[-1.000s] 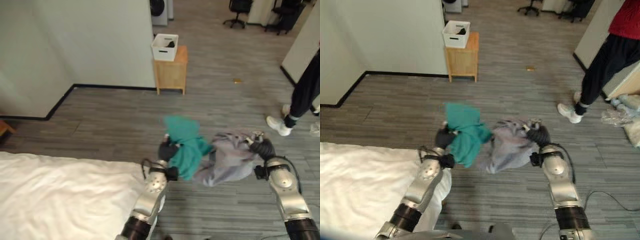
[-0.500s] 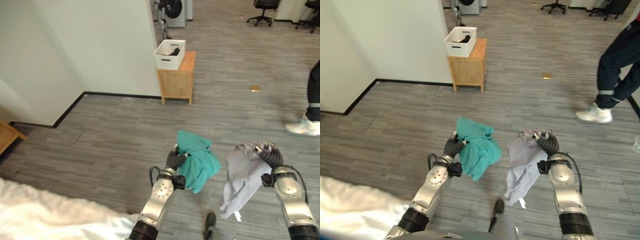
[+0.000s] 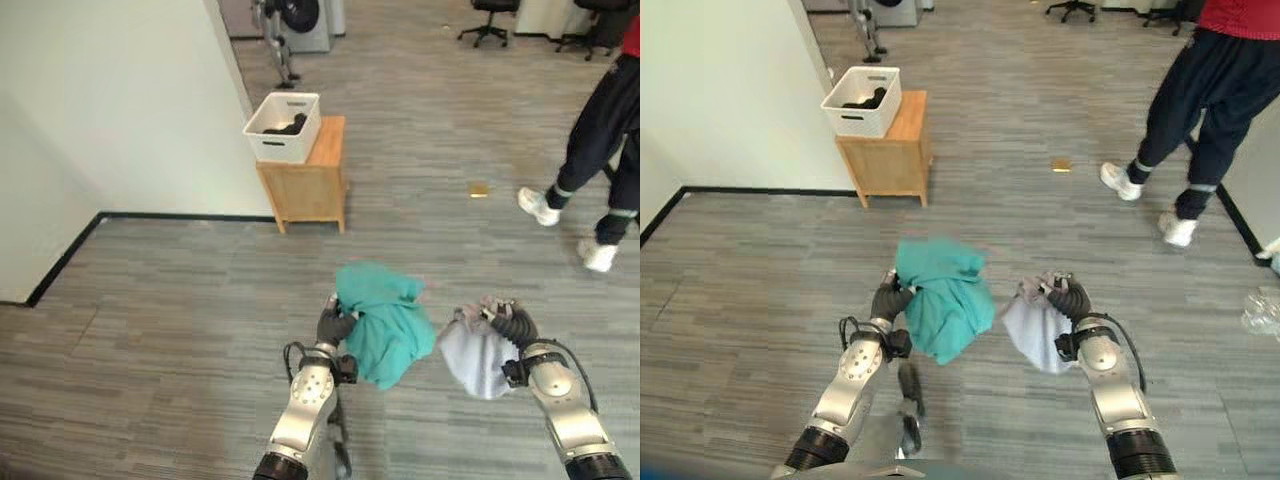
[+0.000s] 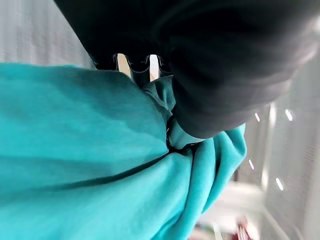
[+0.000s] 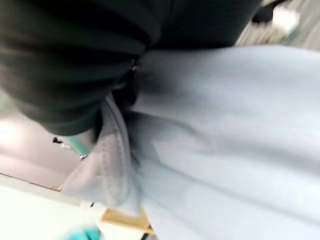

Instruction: Pick up bed clothes into laundry basket.

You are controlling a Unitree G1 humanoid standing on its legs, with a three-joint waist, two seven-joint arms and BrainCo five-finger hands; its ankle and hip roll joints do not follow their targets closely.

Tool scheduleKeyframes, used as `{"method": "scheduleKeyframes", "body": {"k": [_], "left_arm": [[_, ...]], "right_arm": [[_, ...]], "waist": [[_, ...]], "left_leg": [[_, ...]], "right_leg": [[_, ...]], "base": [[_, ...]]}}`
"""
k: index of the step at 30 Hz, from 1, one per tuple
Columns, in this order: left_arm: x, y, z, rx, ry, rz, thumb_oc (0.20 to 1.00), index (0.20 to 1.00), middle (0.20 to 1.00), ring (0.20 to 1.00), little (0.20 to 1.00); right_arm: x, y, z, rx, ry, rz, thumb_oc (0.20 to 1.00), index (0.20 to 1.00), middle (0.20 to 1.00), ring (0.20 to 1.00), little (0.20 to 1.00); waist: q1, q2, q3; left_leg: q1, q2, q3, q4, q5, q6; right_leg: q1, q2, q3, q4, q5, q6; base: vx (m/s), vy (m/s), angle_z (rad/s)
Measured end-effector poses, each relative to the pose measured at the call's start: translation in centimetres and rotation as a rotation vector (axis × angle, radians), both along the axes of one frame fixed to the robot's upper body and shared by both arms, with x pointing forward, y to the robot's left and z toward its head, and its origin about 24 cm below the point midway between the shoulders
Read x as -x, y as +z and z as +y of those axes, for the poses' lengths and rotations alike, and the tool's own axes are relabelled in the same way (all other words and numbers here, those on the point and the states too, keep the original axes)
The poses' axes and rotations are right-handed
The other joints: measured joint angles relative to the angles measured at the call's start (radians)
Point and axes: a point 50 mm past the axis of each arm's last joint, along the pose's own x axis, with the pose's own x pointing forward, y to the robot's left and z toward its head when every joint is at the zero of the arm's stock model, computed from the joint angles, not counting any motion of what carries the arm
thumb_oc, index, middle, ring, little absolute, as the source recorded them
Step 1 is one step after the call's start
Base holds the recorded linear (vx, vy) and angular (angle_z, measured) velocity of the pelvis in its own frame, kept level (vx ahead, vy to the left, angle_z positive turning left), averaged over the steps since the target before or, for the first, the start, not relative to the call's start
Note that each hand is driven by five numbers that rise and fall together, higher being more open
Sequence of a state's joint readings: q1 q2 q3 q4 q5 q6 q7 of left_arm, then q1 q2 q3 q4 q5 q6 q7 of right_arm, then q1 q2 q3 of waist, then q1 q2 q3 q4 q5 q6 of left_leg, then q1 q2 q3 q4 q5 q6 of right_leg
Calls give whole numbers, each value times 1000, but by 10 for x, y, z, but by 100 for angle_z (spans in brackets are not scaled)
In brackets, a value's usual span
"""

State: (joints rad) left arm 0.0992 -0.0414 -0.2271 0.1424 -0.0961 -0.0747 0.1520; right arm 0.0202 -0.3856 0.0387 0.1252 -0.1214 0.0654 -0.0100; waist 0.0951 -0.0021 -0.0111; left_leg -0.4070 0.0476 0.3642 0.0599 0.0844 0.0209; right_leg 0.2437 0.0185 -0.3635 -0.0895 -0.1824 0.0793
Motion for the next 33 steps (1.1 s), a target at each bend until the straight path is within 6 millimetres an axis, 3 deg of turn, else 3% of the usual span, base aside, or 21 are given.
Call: {"method": "scheduleKeyframes", "body": {"k": [1,2,3,5,7,9,10,11,14,15,16,17,19,20,23,24,27,28,30,31,33], "left_arm": [[4,-2,2,0,7,9,200,200,200,200,200],[0,2,6,-34,-16,-6,200,200,200,200,200],[-3,5,7,-37,-15,-23,200,200,200,200,200],[-16,24,2,-24,-29,-104,200,200,200,200,200],[-32,44,-6,-21,-63,-189,200,200,200,200,200],[-37,54,-8,-17,-71,-233,200,200,200,200,200],[-38,56,-14,-13,-93,-243,200,200,200,200,200],[-40,53,-19,-2,-103,-235,200,200,200,200,200],[-40,41,-25,-3,-119,-175,200,200,200,200,200],[-35,31,-25,-14,-128,-133,200,200,200,200,200],[-24,17,-19,-19,-113,-76,200,200,200,200,200],[-18,9,-17,-11,-100,-41,200,200,200,200,200],[-13,4,-17,-4,-95,-11,200,200,200,200,200],[-17,10,-24,3,-117,-30,200,200,200,200,200],[-22,22,-34,7,-165,-80,200,200,200,200,200],[-22,24,-39,5,-186,-94,200,200,200,200,200],[-22,22,-41,2,-195,-87,200,200,200,200,200],[-27,27,-38,-3,-182,-112,200,200,200,200,200],[-28,27,-36,-12,-173,-111,200,200,200,200,200],[-29,27,-33,-13,-156,-113,200,200,200,200,200],[-30,28,-29,-15,-132,-114,200,200,200,200,200]], "right_arm": [[0,0,0,1,3,1,200,200,200,200,200],[1,-2,3,6,8,6,200,200,200,200,200],[3,-3,3,13,8,10,200,200,200,200,200],[6,1,-1,20,5,-5,200,200,200,200,200],[0,15,-7,25,-12,-63,200,200,200,200,200],[-7,25,-9,25,-20,-106,200,200,200,200,200],[-7,26,-10,30,-21,-109,200,200,200,200,200],[-2,24,-12,37,-23,-103,200,200,200,200,200],[5,17,-15,38,-37,-69,200,200,200,200,200],[9,15,-19,36,-60,-63,200,200,200,200,200],[8,14,-21,42,-67,-61,200,200,200,200,200],[6,18,-24,57,-74,-75,200,200,200,200,200],[0,33,-36,117,-93,-123,200,200,200,200,200],[0,51,-56,208,-129,-161,200,200,200,200,200],[4,76,-85,303,-217,-222,200,200,200,200,200],[3,85,-94,303,-271,-267,200,200,200,200,200],[1,88,-92,307,-266,-289,200,200,200,200,200],[-3,92,-86,281,-259,-315,200,200,200,200,200],[-6,94,-79,281,-226,-322,200,200,200,200,200],[-9,93,-69,271,-188,-320,200,200,200,200,200],[-8,93,-58,270,-141,-328,200,200,200,200,200]], "waist": [[19,20,-12],[24,-2,-12],[24,21,-19],[25,13,-11],[0,19,-14],[-5,25,-8],[-13,27,-9],[-13,33,-17],[-72,6,-7],[-83,-15,-3],[-85,-36,-13],[-72,-20,-16],[-58,37,-26],[-67,48,-26],[-81,37,-22],[-95,22,-14],[-107,9,-10],[-92,-35,4],[-91,-48,12],[-78,-61,17],[-77,-63,19]], "left_leg": [[32,-8,-32,-28,52,68],[87,-52,-48,-20,19,94],[132,-53,-66,-37,18,110],[222,-77,-147,-69,-46,109],[265,-70,-178,-107,-51,98],[296,-61,-185,-134,-55,91],[307,-54,-198,-136,-68,72],[308,-31,-269,-136,-109,28],[338,-21,-375,-147,-132,44],[387,-25,-381,-148,-157,13],[467,-25,-377,-150,-217,-52],[497,1,-354,-152,-248,-49],[526,50,-273,-128,-290,-52],[519,75,-247,-102,-296,-43],[538,86,-219,-77,-252,-43],[577,92,-213,-38,-176,-117],[537,114,-228,161,-127,-136],[301,119,-240,611,-130,-175],[156,56,-298,749,-129,-165],[57,19,-289,798,-130,-165],[20,58,-201,647,-125,-121]], "right_leg": [[14,6,19,22,-4,6],[5,-51,23,168,-16,26],[-51,-89,35,360,-29,46],[-212,-131,105,721,-25,103],[-448,-123,211,884,-63,89],[-581,-116,288,778,-74,72],[-646,-127,280,743,-75,67],[-697,-126,249,556,-52,44],[-677,-109,410,178,116,20],[-644,-127,437,42,199,17],[-614,-157,333,30,282,13],[-623,-153,249,80,311,23],[-659,-146,120,203,310,22],[-690,-139,91,290,252,-44],[-689,-126,86,379,173,-88],[-633,-119,73,396,123,-93],[-522,-94,78,334,102,-106],[-473,-106,85,269,130,-125],[-418,-115,94,212,124,-155],[-375,-121,92,169,146,-140],[-329,-108,91,111,139,-136]], "base": [[566,-36,-6],[494,-33,22],[502,-92,66],[373,-128,64],[173,-116,80],[302,-281,60],[445,-347,68],[420,-263,92],[312,-164,131],[493,-334,97],[472,-290,42],[520,-330,-32],[339,-227,-59],[305,-185,-16],[445,-290,2],[252,-338,4],[220,-360,-6],[77,-165,-19],[153,-189,-15],[306,-191,-9],[225,-87,-8]]}}
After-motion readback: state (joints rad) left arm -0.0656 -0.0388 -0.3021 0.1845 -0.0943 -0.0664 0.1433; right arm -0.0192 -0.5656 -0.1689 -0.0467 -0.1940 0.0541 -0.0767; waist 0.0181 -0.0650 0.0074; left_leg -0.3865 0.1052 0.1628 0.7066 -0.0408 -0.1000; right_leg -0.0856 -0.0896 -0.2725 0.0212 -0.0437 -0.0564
